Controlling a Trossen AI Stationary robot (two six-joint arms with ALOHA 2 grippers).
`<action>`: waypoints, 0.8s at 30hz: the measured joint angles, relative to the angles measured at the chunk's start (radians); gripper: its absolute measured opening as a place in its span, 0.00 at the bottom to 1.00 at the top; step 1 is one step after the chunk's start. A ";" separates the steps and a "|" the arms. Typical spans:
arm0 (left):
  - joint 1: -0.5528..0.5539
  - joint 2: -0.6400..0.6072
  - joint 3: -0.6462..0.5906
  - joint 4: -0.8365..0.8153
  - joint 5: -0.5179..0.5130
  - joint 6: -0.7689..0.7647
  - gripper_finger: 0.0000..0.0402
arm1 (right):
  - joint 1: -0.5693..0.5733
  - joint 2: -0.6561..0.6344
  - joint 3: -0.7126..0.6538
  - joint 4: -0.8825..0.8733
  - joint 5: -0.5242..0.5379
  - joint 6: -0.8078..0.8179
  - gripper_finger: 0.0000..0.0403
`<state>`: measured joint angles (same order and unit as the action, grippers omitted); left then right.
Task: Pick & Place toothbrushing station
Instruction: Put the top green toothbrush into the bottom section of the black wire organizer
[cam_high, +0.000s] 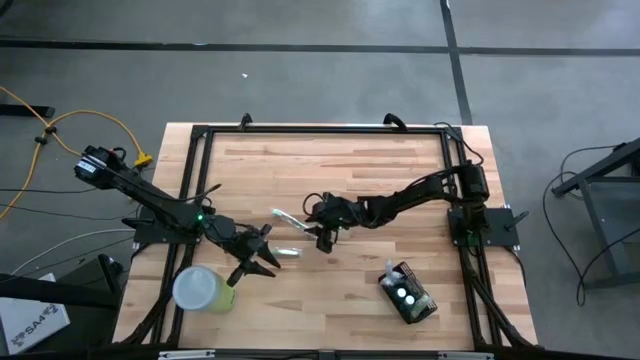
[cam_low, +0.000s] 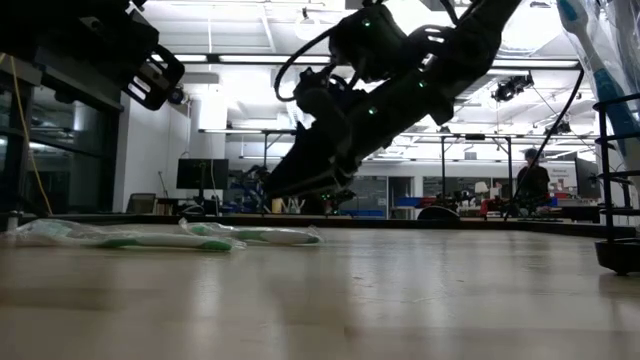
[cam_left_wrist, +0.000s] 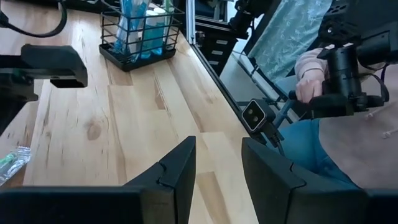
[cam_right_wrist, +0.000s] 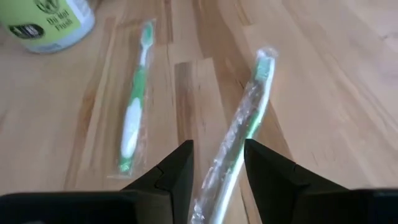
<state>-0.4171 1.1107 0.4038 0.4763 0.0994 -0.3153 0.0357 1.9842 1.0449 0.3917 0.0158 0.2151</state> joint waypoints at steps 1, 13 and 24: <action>0.000 0.000 0.000 0.000 0.000 0.000 0.31 | 0.000 0.000 0.005 -0.015 0.006 0.000 0.33; 0.000 0.000 0.000 0.002 0.000 0.000 0.31 | 0.002 0.057 0.030 -0.126 0.012 0.050 0.33; 0.000 0.000 0.000 0.003 0.000 -0.005 0.31 | 0.021 0.081 0.031 -0.144 0.059 0.071 0.33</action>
<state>-0.4171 1.1107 0.4038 0.4789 0.0998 -0.3206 0.0570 2.0656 1.0763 0.2478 0.0751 0.2860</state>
